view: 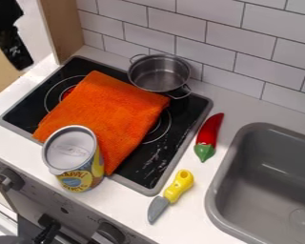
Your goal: Moved the can to the bottom part of the orange cloth
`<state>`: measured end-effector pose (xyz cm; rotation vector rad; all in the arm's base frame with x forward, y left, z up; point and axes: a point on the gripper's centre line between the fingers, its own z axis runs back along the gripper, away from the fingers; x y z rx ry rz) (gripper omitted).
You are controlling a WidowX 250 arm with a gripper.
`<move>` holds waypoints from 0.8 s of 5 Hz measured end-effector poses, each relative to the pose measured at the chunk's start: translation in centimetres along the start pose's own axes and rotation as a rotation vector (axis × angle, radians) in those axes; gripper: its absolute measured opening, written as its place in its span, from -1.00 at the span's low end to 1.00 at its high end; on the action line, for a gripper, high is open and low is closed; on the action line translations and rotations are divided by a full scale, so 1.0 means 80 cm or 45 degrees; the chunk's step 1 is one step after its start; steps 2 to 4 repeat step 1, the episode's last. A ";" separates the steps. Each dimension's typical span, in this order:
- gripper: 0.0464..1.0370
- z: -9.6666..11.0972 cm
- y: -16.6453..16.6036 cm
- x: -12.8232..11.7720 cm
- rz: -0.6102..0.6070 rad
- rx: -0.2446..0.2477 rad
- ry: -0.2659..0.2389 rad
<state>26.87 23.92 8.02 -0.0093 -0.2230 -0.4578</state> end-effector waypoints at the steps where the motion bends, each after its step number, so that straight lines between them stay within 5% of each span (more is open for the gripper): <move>1: 0.92 0.004 0.019 0.007 0.056 0.006 -0.006; 4: 0.92 0.004 0.019 0.007 0.056 0.006 -0.006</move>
